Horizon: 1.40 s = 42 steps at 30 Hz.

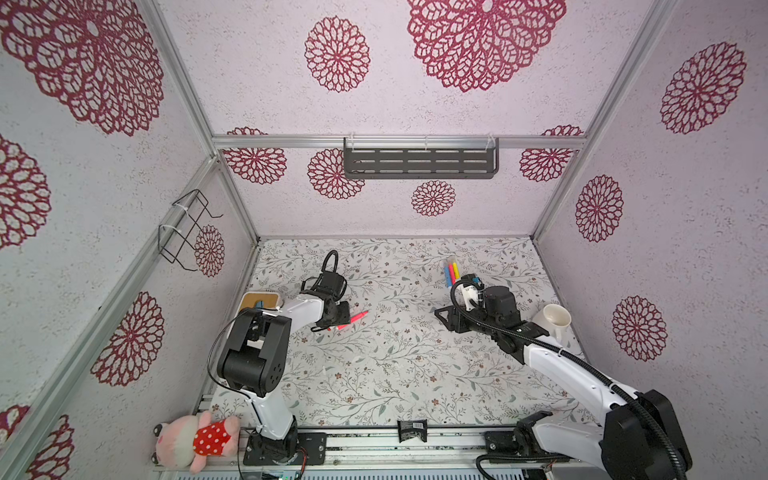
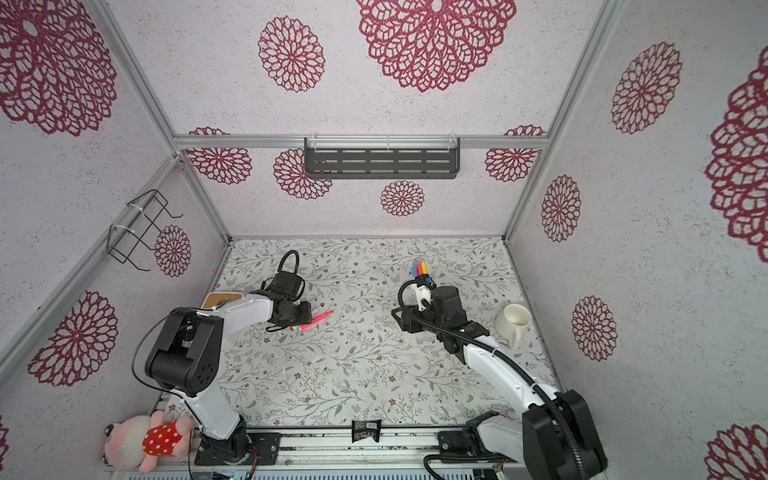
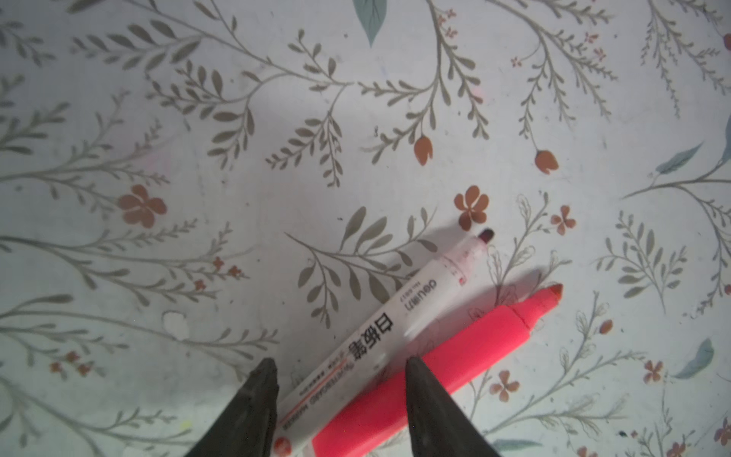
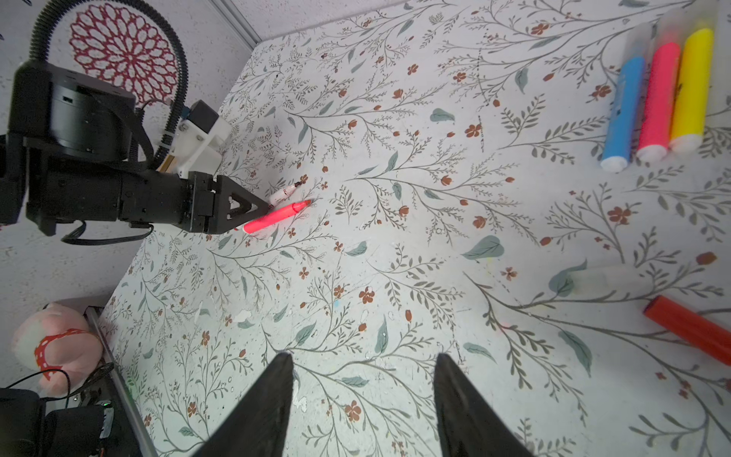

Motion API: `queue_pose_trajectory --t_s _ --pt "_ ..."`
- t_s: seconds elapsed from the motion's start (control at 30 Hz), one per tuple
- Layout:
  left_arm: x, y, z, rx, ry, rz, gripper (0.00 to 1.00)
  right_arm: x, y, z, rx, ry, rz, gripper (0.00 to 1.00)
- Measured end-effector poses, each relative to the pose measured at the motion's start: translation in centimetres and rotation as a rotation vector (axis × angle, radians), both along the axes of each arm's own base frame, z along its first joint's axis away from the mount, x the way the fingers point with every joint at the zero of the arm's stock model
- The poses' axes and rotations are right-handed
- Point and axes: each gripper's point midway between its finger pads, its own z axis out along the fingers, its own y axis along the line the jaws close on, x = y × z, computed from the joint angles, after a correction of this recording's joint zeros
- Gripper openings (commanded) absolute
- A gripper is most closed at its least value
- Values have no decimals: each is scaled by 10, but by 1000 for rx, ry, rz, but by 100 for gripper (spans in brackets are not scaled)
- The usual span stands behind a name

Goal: Insert the pens into the pen caps
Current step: 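Grasp the white marker near its tip end with the left gripper, then lift the white marker upright with the left gripper toward the right gripper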

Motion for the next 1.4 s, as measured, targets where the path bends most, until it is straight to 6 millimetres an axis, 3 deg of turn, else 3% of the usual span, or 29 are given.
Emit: queue_pose_trajectory --t_s 0.43,0.67,1.17,1.4 --pt "-6 -6 -2 -33 21 1 47 0 -3 9 7 -24 -17 59" --pt "3 -19 -4 -4 41 -46 41 1 -4 9 3 -25 -26 59" --pt "8 -21 -6 67 75 -101 12 0 -9 17 12 -40 -44 59" --pt "8 -23 -6 71 80 -135 5 -3 -10 21 21 -42 -48 59"
